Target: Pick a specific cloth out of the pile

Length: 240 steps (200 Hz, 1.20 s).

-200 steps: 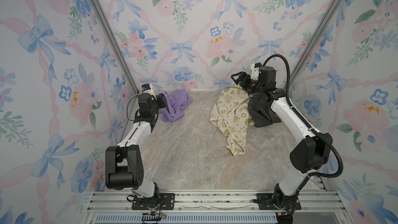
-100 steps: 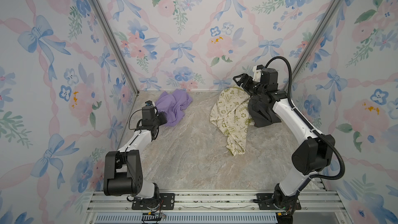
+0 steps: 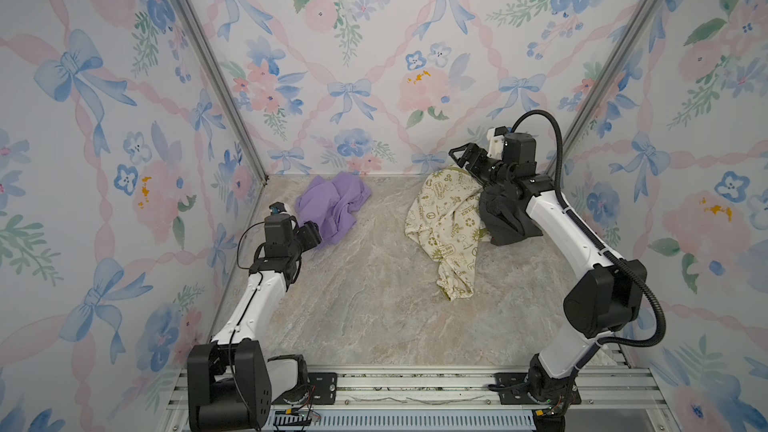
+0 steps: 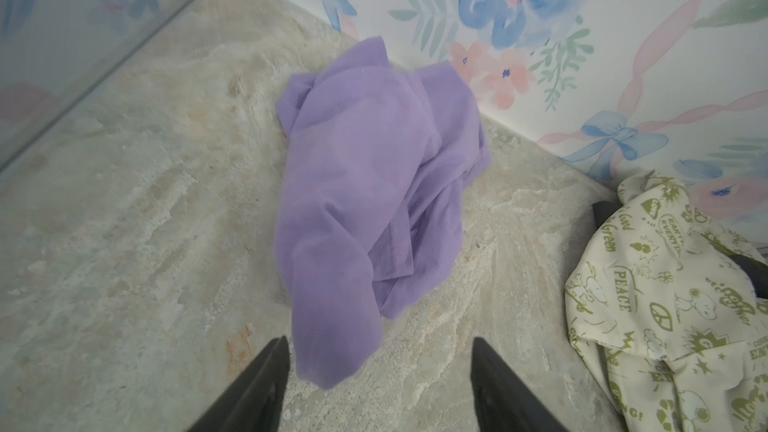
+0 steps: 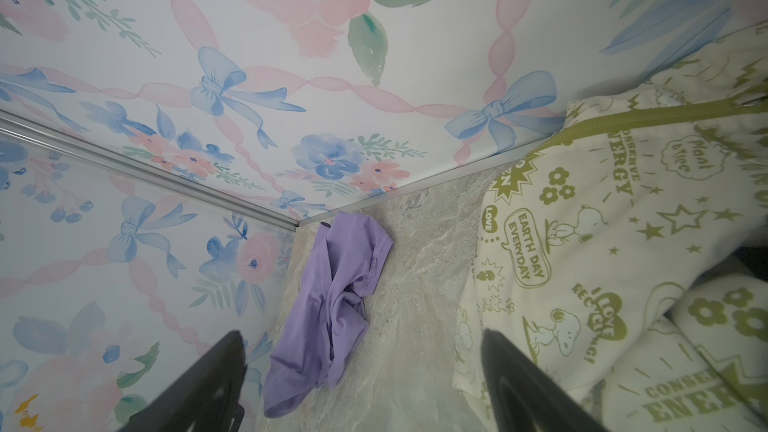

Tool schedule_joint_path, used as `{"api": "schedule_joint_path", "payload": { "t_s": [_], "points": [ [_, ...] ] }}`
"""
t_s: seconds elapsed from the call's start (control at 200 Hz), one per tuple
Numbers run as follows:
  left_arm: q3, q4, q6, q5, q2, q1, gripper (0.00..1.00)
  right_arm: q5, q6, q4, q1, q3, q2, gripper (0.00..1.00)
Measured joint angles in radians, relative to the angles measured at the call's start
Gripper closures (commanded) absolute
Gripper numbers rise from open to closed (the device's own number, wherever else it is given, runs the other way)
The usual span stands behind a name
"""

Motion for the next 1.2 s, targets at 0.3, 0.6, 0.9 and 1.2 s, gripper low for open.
{"api": "schedule_joint_path", "payload": {
  "t_s": [0.3,0.6,0.9,1.2],
  "points": [
    [0.138,0.059,0.039,-0.112,-0.089,0.003,0.13,0.001,-0.017,0.000,-0.006,-0.020,-0.018,0.08],
    [0.163,0.151,-0.002,0.007,0.070,0.003,0.11,0.001,-0.031,0.000,-0.013,-0.063,-0.070,0.06],
    [0.172,0.234,-0.092,0.129,0.321,-0.018,0.10,0.001,-0.045,-0.005,-0.044,-0.078,-0.106,0.04],
    [0.103,0.309,-0.150,0.163,0.475,-0.019,0.10,0.001,-0.053,-0.015,-0.060,-0.086,-0.116,0.04]
  ]
}}
